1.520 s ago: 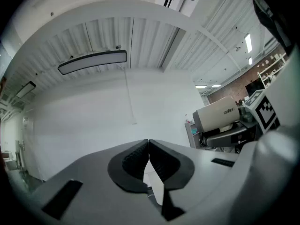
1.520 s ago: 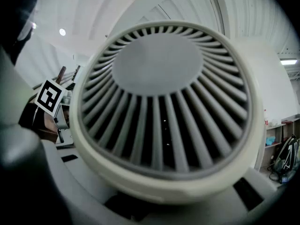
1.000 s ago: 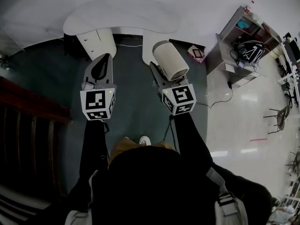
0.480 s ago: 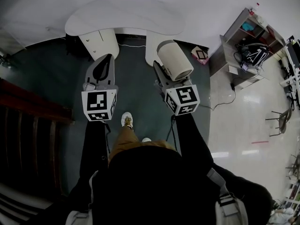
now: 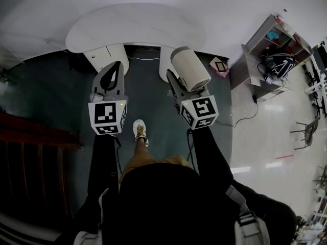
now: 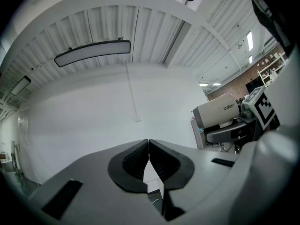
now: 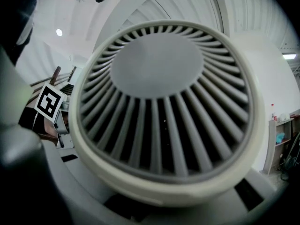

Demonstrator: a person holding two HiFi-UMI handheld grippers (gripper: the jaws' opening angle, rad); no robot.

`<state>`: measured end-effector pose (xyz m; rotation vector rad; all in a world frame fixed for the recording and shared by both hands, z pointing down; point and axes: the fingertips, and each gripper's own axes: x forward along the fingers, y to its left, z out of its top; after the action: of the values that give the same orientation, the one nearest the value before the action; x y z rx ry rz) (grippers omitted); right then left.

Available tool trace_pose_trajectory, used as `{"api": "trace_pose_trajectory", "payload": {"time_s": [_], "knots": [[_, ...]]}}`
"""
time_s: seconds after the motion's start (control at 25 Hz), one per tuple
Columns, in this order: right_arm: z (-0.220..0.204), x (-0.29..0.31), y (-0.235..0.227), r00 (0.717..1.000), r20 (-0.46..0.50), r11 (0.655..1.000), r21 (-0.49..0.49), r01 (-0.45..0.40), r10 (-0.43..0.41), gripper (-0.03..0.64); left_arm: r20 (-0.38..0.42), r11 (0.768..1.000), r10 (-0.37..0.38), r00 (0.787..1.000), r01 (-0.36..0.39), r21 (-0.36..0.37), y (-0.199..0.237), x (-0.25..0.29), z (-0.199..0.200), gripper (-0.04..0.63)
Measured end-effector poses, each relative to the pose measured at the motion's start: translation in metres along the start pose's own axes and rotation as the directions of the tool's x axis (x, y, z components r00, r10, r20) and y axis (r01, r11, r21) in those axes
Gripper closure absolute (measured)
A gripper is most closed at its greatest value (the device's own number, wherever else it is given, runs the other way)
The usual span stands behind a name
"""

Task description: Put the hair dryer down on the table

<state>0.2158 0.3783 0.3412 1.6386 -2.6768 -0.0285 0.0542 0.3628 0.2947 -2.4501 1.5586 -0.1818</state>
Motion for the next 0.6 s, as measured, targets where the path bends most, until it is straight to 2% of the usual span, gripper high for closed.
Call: {"api": "trace_pose_trajectory", "payload": {"time_s": [0.16,0.36,0.6], "knots": [[0.001,0.051,-0.005,1.0,-0.012,1.0,-0.001,0.01,-0.01,0.422,-0.007,1.0,-0.024,1.0,0.024,0.008,0.034,0.041,-0.014,0.578],[0.018,0.108,-0.015,1.0,-0.002,1.0,-0.003,0.024,-0.024,0.422,0.015,0.999,-0.035,0.999,0.035,0.001,0.077,0.088,-0.011,0.578],[0.018,0.157,-0.021,1.0,-0.016,1.0,-0.01,0.018,-0.019,0.422,0.005,0.999,-0.036,0.999,0.036,-0.014,0.108,0.125,-0.026,0.578]]}}
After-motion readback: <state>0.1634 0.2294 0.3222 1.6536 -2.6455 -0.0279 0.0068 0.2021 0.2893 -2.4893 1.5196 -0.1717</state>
